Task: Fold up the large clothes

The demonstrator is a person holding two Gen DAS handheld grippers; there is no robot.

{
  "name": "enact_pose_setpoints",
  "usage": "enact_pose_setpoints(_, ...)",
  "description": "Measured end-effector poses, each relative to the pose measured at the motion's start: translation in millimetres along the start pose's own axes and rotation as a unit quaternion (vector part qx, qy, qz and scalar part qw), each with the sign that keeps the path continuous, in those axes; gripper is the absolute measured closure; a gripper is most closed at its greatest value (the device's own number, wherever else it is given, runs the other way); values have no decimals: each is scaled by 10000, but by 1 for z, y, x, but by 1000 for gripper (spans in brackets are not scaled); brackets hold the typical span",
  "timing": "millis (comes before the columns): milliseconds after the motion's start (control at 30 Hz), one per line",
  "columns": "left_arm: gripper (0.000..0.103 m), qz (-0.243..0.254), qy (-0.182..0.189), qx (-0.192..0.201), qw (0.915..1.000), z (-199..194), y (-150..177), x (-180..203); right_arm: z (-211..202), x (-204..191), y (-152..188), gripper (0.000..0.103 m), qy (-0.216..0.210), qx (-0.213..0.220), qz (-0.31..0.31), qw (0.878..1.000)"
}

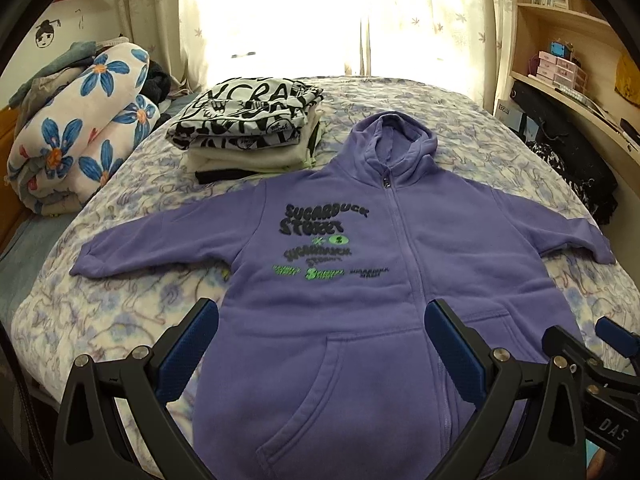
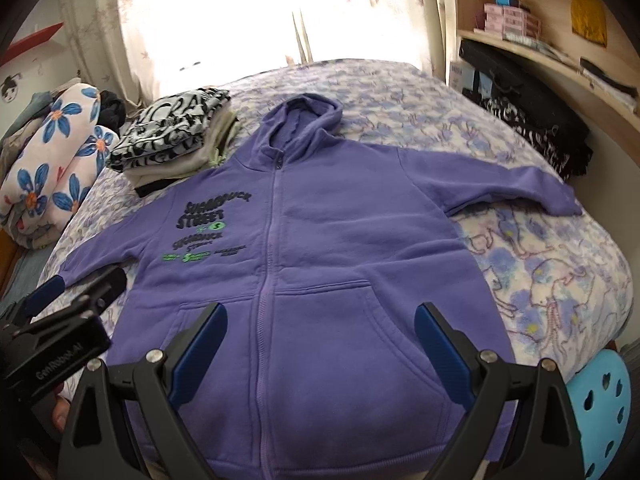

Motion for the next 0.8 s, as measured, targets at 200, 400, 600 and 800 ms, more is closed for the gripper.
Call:
enact_pose_setpoints(200,1,-119,117,9,9999,24,-24,13,26,6,-30,8,45,-256,41,9997)
enact_pose_setpoints(400,1,-442,182,176,9987,17,-25,8,2,0,-47,8,137,146,-208,9996)
enact_pose_setpoints(600,1,-519,228,-58,9984,1,-7,3,-19,-4,-29,8,79,145,-293,9994)
enact_pose_setpoints(800,1,-102,191,-175,9996,-18,12,5,-35,-3,-12,8,22,245,-82,9997)
Point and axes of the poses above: each gripper's, at about its wrist camera, not at the fingertips, and z roughly the way its jaws point, x to its right, y to its underside, the point moved 2 cm from there along z, roughly the way its jaws point, and after that the axes turned 2 degrees about -z, right-handed, at the moved point
